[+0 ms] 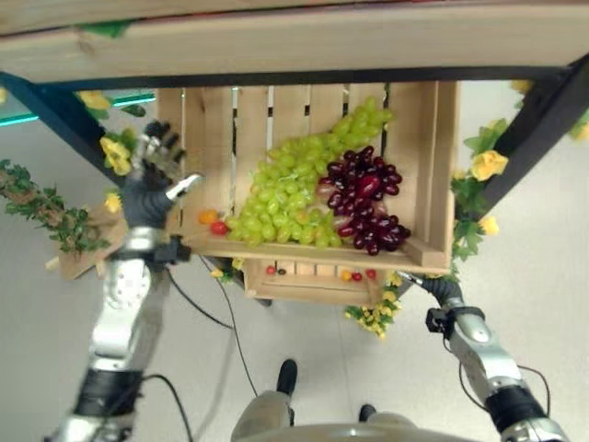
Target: Pick up the fruits from the basket on one side to the basket on the other side
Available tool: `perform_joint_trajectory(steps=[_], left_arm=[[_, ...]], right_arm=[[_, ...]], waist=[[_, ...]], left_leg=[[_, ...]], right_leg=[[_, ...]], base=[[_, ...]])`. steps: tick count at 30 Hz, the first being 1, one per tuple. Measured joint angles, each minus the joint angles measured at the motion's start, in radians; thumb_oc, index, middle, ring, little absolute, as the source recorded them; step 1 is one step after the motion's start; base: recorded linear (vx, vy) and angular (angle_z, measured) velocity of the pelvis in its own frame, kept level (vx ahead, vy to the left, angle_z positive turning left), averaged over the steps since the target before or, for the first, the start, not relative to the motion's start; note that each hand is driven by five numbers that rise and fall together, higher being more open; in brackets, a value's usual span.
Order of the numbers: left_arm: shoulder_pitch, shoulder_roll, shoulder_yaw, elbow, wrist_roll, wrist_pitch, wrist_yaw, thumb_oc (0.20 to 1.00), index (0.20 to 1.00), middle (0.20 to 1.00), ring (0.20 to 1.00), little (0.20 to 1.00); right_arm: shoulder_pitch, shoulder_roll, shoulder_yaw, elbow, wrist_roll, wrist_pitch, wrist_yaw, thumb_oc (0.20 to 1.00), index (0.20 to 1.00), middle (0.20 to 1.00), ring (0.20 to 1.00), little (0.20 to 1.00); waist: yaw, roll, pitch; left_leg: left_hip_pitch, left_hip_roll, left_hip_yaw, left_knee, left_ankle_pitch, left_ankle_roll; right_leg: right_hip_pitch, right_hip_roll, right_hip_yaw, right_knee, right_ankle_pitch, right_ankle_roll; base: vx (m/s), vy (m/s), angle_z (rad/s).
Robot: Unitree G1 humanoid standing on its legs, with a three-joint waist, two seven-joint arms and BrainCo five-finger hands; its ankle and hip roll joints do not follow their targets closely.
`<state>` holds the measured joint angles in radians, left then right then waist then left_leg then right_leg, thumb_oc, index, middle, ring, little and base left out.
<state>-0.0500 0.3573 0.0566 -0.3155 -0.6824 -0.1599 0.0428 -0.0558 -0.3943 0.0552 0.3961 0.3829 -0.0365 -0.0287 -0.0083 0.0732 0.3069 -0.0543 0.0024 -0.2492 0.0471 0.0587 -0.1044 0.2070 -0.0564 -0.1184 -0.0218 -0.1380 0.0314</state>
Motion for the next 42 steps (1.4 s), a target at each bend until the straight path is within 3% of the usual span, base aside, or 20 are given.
perform_joint_trajectory(steps=[4, 6, 10, 14, 17, 23, 26, 27, 29, 30, 31, 32, 34, 35, 37, 38, 39, 40, 41, 42], left_arm=[[0.023, -0.016, -0.045, -0.071, -0.069, 0.019, -0.071, 1.0, 1.0, 1.0, 1.0, 1.0], [0.002, -0.031, -0.125, -0.091, -0.12, 0.028, -0.121, 1.0, 1.0, 1.0, 1.0, 1.0], [-0.061, -0.033, -0.171, -0.094, -0.137, 0.058, -0.189, 1.0, 1.0, 1.0, 1.0, 1.0], [-0.107, -0.022, -0.215, -0.095, -0.168, 0.066, -0.218, 1.0, 1.0, 1.0, 1.0, 1.0], [-0.117, 0.029, -0.249, -0.098, -0.163, 0.068, -0.224, 1.0, 1.0, 1.0, 1.0, 1.0], [-0.128, 0.057, -0.248, -0.096, -0.083, 0.068, -0.217, 1.0, 1.0, 1.0, 1.0, 1.0], [-0.151, 0.071, -0.249, -0.092, -0.024, 0.072, -0.203, 1.0, 1.0, 1.0, 1.0, 1.0], [-0.153, 0.088, -0.244, -0.092, 0.004, 0.072, -0.19, 1.0, 1.0, 1.0, 1.0, 1.0], [-0.151, 0.124, -0.225, -0.1, 0.012, 0.067, -0.18, 1.0, 1.0, 1.0, 1.0, 1.0], [-0.162, 0.163, -0.223, -0.081, 0.025, 0.068, -0.169, 1.0, 1.0, 1.0, 1.0, 1.0], [-0.166, 0.156, -0.229, -0.057, 0.025, 0.07, -0.167, 1.0, 1.0, 1.0, 1.0, 1.0], [-0.161, 0.132, -0.21, -0.037, 0.032, 0.076, -0.165, 1.0, 1.0, 1.0, 1.0, 1.0], [-0.156, 0.071, -0.204, 0.003, 0.031, 0.084, -0.158, 1.0, 1.0, 1.0, 1.0, 1.0], [-0.149, 0.06, -0.203, 0.01, 0.031, 0.086, -0.157, 1.0, 1.0, 1.0, 1.0, 1.0], [-0.141, 0.055, -0.229, 0.043, 0.031, 0.1, -0.145, 1.0, 1.0, 1.0, 1.0, 1.0], [-0.14, 0.072, -0.239, 0.052, 0.031, 0.116, -0.134, 1.0, 1.0, 1.0, 1.0, 1.0], [-0.14, 0.082, -0.239, 0.052, 0.031, 0.117, -0.131, 1.0, 1.0, 1.0, 1.0, 1.0], [-0.147, 0.104, -0.241, 0.052, 0.032, 0.118, -0.129, 1.0, 1.0, 1.0, 1.0, 1.0], [-0.144, 0.118, -0.237, 0.05, 0.032, 0.118, -0.128, 1.0, 1.0, 1.0, 1.0, 1.0], [-0.125, 0.115, -0.219, 0.052, 0.034, 0.115, -0.124, 1.0, 1.0, 1.0, 1.0, 1.0]], right_arm=[[-0.003, 0.004, -0.008, -0.006, 0.0, -0.003, -0.001, 1.0, 1.0, 1.0, 1.0, 1.0], [-0.043, 0.008, -0.006, -0.007, 0.0, -0.001, 0.004, 1.0, 1.0, 1.0, 1.0, 1.0], [-0.061, 0.013, -0.004, -0.025, 0.001, 0.0, 0.019, 1.0, 1.0, 1.0, 1.0, 1.0], [-0.029, 0.027, -0.025, -0.024, 0.002, 0.004, 0.018, 1.0, 1.0, 1.0, 1.0, 1.0], [-0.021, 0.048, -0.028, -0.027, 0.004, 0.009, 0.019, 1.0, 1.0, 1.0, 1.0, 1.0], [0.052, 0.112, -0.058, -0.16, 0.012, 0.019, 0.015, 1.0, 1.0, 1.0, 1.0, 1.0], [0.095, 0.153, -0.091, -0.223, 0.017, 0.017, -0.005, 1.0, 1.0, 1.0, 1.0, 1.0], [0.1, 0.162, -0.1, -0.231, 0.018, 0.017, -0.014, 1.0, 1.0, 1.0, 1.0, 1.0], [0.078, 0.176, -0.101, -0.236, 0.017, 0.012, -0.025, 1.0, 1.0, 1.0, 1.0, 1.0], [0.053, 0.196, -0.102, -0.236, 0.016, 0.001, -0.037, 1.0, 1.0, 1.0, 1.0, 1.0], [0.062, 0.196, -0.109, -0.244, 0.01, -0.006, -0.042, 1.0, 1.0, 1.0, 1.0, 1.0], [0.073, 0.192, -0.116, -0.244, 0.003, -0.006, -0.047, 1.0, 1.0, 1.0, 1.0, 1.0], [0.113, 0.167, -0.145, -0.253, -0.001, -0.011, -0.055, 1.0, 1.0, 1.0, 1.0, 1.0], [0.119, 0.169, -0.151, -0.253, -0.001, -0.011, -0.057, 1.0, 1.0, 1.0, 1.0, 1.0], [0.136, 0.18, -0.173, -0.258, -0.001, -0.011, -0.067, 1.0, 1.0, 1.0, 1.0, 1.0], [0.129, 0.184, -0.173, -0.268, -0.002, -0.011, -0.073, 1.0, 1.0, 1.0, 1.0, 1.0], [0.123, 0.185, -0.172, -0.277, -0.002, -0.012, -0.072, 1.0, 1.0, 1.0, 1.0, 1.0], [0.122, 0.191, -0.169, -0.285, -0.01, -0.018, -0.077, 1.0, 1.0, 1.0, 1.0, 1.0], [0.119, 0.191, -0.158, -0.283, -0.016, -0.018, -0.082, 1.0, 1.0, 1.0, 1.0, 1.0], [0.103, 0.188, -0.154, -0.279, -0.022, -0.016, -0.083, 1.0, 1.0, 1.0, 1.0, 1.0]], waist=[[0.003, -0.002, 0.015], [0.011, -0.013, 0.022], [-0.009, -0.014, 0.02], [-0.019, -0.045, 0.013], [-0.028, -0.084, 0.002], [-0.033, -0.102, -0.034], [-0.06, -0.133, -0.055], [-0.066, -0.144, -0.053], [-0.042, -0.144, -0.055], [-0.034, -0.145, -0.051], [-0.052, -0.149, -0.054], [-0.05, -0.149, -0.051], [-0.06, -0.114, -0.048], [-0.049, -0.112, -0.046], [-0.052, -0.123, -0.046], [-0.045, -0.122, -0.046], [-0.037, -0.123, -0.046], [-0.031, -0.128, -0.049], [-0.021, -0.147, -0.058], [-0.012, -0.14, -0.054]], left_leg=[[-0.012, -0.004, -0.005, 0.01, 0.0, 0.001], [-0.031, -0.07, -0.126, 0.074, -0.019, -0.004], [-0.047, -0.097, -0.2, 0.139, -0.095, 0.004], [-0.059, -0.139, -0.186, 0.169, -0.114, 0.024], [-0.066, -0.153, -0.132, 0.197, -0.132, 0.053], [-0.119, -0.132, -0.054, 0.215, -0.137, 0.067], [-0.153, -0.121, -0.012, 0.239, -0.147, 0.078], [-0.163, -0.103, 0.026, 0.272, -0.169, 0.098], [-0.167, -0.065, 0.093, 0.294, -0.185, 0.103], [-0.156, -0.012, 0.176, 0.291, -0.195, 0.131], [-0.149, -0.008, 0.208, 0.298, -0.19, 0.145], [-0.134, 0.015, 0.28, 0.289, -0.187, 0.149], [-0.13, 0.076, 0.349, 0.277, -0.173, 0.161], [-0.13, 0.084, 0.358, 0.266, -0.17, 0.162], [-0.141, 0.117, 0.412, 0.239, -0.138, 0.159], [-0.148, 0.162, 0.481, 0.242, -0.111, 0.129], [-0.147, 0.175, 0.501, 0.245, -0.116, 0.122], [-0.15, 0.2, 0.528, 0.263, -0.116, 0.118], [-0.147, 0.2, 0.552, 0.272, -0.115, 0.09], [-0.144, 0.211, 0.544, 0.285, -0.12, 0.075]], right_leg=[[-0.022, -0.002, 0.013, 0.013, 0.003, 0.001], [-0.073, -0.035, 0.071, 0.051, 0.002, 0.017], [-0.105, -0.06, 0.152, 0.057, 0.009, 0.052], [-0.111, -0.106, 0.168, 0.057, 0.012, 0.091], [-0.132, -0.122, 0.223, 0.061, 0.02, 0.11], [-0.23, -0.111, 0.281, 0.103, 0.034, 0.121], [-0.267, -0.103, 0.316, 0.106, 0.058, 0.129], [-0.324, -0.073, 0.3, 0.131, 0.111, 0.133], [-0.379, -0.039, 0.212, 0.126, 0.202, 0.121], [-0.385, -0.036, 0.092, 0.079, 0.291, 0.146], [-0.37, -0.056, 0.009, 0.071, 0.235, 0.118], [-0.39, -0.091, -0.097, 0.187, 0.139, 0.053], [-0.391, -0.109, -0.102, 0.367, 0.077, 0.081], [-0.395, -0.121, -0.101, 0.403, 0.064, 0.083], [-0.344, -0.172, -0.095, 0.417, 0.026, 0.096], [-0.301, -0.24, -0.147, 0.411, 0.003, 0.098], [-0.281, -0.26, -0.169, 0.395, 0.006, 0.102], [-0.225, -0.309, -0.215, 0.339, 0.057, 0.038], [-0.209, -0.342, -0.277, 0.331, 0.161, -0.031], [-0.219, -0.325, -0.33, 0.305, 0.161, 0.029]], base=[[-0.06, 0.087, -0.12], [-0.03, 0.097, -0.61], [0.01, 0.174, -0.62], [-0.03, 0.172, -0.21], [-0.05, 0.164, -0.43], [-0.06, 0.161, -0.38], [-0.12, 0.08, -0.56], [-0.17, 0.125, -1.33], [-0.12, 0.125, -1.88], [-0.17, 0.145, -1.79], [-0.22, 0.154, -2.0], [-0.15, 0.042, -1.18], [-0.19, 0.016, -1.18], [-0.21, -0.019, -1.04], [-0.19, -0.041, -1.11], [-0.19, -0.034, -1.26], [-0.16, 0.025, -1.44], [-0.14, 0.009, -1.16], [-0.11, -0.038, -1.49], [-0.09, -0.144, -1.81]])
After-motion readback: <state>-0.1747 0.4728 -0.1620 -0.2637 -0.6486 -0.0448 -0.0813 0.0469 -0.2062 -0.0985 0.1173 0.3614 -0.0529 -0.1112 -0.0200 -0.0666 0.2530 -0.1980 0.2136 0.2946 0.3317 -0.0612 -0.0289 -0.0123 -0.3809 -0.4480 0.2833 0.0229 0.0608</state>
